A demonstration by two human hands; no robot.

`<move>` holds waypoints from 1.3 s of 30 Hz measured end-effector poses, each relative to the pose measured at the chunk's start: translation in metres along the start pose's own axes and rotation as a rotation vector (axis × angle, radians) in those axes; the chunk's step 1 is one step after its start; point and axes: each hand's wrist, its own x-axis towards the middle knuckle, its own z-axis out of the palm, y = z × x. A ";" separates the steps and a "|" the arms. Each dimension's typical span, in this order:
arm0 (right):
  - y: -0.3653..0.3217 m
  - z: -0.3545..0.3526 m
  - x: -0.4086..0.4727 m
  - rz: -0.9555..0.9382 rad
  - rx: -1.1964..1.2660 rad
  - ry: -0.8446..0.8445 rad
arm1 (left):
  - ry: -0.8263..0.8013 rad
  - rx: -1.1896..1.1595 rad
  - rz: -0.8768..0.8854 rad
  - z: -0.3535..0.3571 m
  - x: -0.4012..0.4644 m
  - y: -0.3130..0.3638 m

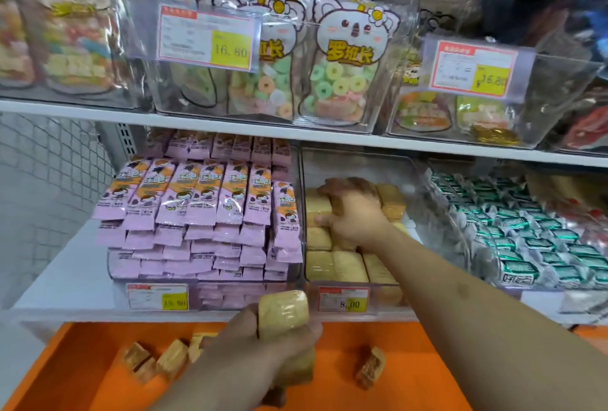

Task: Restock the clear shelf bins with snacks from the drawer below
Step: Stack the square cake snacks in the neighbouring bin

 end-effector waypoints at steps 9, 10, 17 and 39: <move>-0.004 0.012 0.017 0.057 -0.221 0.104 | 0.006 -0.082 -0.017 -0.002 0.005 -0.002; -0.005 0.013 0.017 0.066 -0.239 0.104 | 0.006 -0.109 -0.019 -0.002 0.005 -0.003; -0.009 -0.014 -0.016 0.050 -0.079 0.180 | -0.013 -0.254 0.007 0.001 0.003 -0.001; -0.030 -0.084 -0.169 -0.219 0.370 -0.072 | -0.072 -0.177 0.164 0.028 -0.021 0.024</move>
